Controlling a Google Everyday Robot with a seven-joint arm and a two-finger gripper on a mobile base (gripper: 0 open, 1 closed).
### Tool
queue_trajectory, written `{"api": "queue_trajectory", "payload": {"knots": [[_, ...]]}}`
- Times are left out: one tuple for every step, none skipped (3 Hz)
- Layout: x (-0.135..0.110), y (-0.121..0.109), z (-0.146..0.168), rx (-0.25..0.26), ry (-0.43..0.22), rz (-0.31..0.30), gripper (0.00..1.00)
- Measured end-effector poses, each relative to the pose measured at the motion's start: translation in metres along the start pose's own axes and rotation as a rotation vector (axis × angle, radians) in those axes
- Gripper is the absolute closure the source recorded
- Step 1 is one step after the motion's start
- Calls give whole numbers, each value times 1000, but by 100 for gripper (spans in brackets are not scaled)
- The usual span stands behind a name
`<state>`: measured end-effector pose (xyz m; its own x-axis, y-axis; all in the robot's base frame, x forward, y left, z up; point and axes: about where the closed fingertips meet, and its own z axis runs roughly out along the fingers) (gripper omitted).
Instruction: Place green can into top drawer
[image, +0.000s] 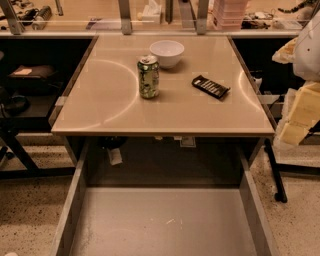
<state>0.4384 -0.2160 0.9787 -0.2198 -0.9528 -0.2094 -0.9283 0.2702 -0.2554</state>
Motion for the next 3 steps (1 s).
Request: {"api": "queue_trajectory", "payload": {"knots": [[0,0,0,0,0,0,0],[-16,-13,-3,62,-39,-45,0],[-48,-46,10,112,-138,-112,0]]}}
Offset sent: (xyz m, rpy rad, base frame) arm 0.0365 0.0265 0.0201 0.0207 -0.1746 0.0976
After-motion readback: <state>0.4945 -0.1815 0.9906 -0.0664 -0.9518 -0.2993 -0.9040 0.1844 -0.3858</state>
